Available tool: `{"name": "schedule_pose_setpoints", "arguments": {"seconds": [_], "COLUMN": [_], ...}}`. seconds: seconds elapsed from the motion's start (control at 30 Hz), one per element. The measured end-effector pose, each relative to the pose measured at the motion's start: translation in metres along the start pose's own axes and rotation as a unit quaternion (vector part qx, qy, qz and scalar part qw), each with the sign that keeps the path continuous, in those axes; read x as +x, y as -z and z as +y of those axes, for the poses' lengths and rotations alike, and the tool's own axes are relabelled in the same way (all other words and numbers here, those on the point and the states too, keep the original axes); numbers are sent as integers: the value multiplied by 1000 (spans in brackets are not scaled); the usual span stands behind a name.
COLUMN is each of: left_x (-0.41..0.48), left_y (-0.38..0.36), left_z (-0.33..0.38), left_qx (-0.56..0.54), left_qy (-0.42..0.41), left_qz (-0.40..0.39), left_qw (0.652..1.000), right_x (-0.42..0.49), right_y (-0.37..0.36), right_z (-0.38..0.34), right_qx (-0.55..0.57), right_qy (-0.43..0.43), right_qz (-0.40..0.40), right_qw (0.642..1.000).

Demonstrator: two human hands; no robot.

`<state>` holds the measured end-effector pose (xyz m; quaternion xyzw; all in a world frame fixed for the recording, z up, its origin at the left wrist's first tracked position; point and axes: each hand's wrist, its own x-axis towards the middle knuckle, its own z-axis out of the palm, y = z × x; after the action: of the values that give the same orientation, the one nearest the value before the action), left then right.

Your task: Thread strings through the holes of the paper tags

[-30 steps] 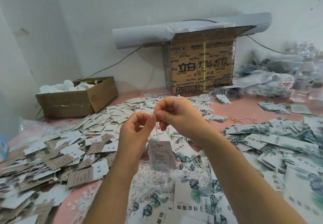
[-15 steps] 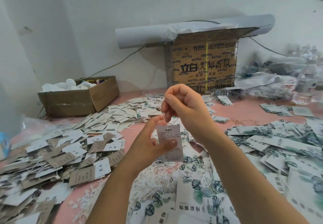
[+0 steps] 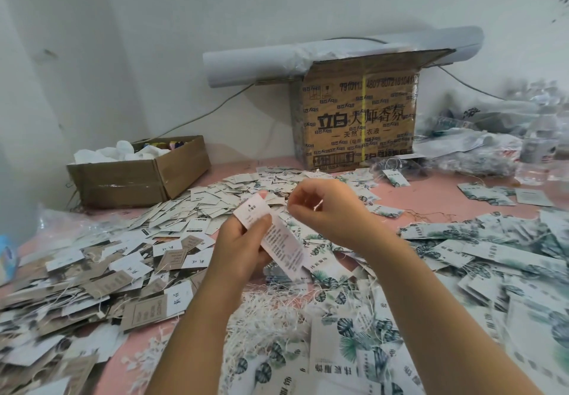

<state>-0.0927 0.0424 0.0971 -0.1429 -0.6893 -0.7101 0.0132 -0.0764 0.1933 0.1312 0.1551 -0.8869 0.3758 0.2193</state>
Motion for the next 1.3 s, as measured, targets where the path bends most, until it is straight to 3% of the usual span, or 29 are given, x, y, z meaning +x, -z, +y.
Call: {"name": "schedule_pose_setpoints", "arguments": {"seconds": [0.13, 0.37, 0.53, 0.8, 0.97, 1.07, 1.13, 1.2, 1.3], "left_x": [1, -2, 2, 4, 4, 5, 2, 2, 8], "left_y": [0, 0, 2, 5, 12, 32, 45, 52, 53], "left_z": [3, 9, 9, 6, 5, 3, 1, -5, -20], "left_qx": [-45, -144, -156, -44, -34, -11, 98, 229, 387], "left_qy": [-3, -13, -8, 6, 4, 29, 71, 111, 127], "left_qz": [-24, -67, 13, 91, 13, -114, -223, -272, -276], "left_qw": [999, 987, 988, 995, 999, 993, 967, 928, 871], "right_x": [3, 1, -1, -2, -1, 1, -1, -6, -11], "right_y": [-12, -15, -14, -13, -14, -10, -4, 4, 5], "right_z": [1, -2, -7, -6, -4, -1, 0, 1, 1], "right_qx": [-56, -28, 62, 100, 54, 9, 32, 72, -34], "right_qy": [8, 33, 31, 6, -24, -30, -39, -71, -105], "right_qz": [-58, -34, -97, -177, -141, -100, -106, -207, -434], "right_qw": [997, 999, 993, 979, 988, 994, 993, 973, 894]}}
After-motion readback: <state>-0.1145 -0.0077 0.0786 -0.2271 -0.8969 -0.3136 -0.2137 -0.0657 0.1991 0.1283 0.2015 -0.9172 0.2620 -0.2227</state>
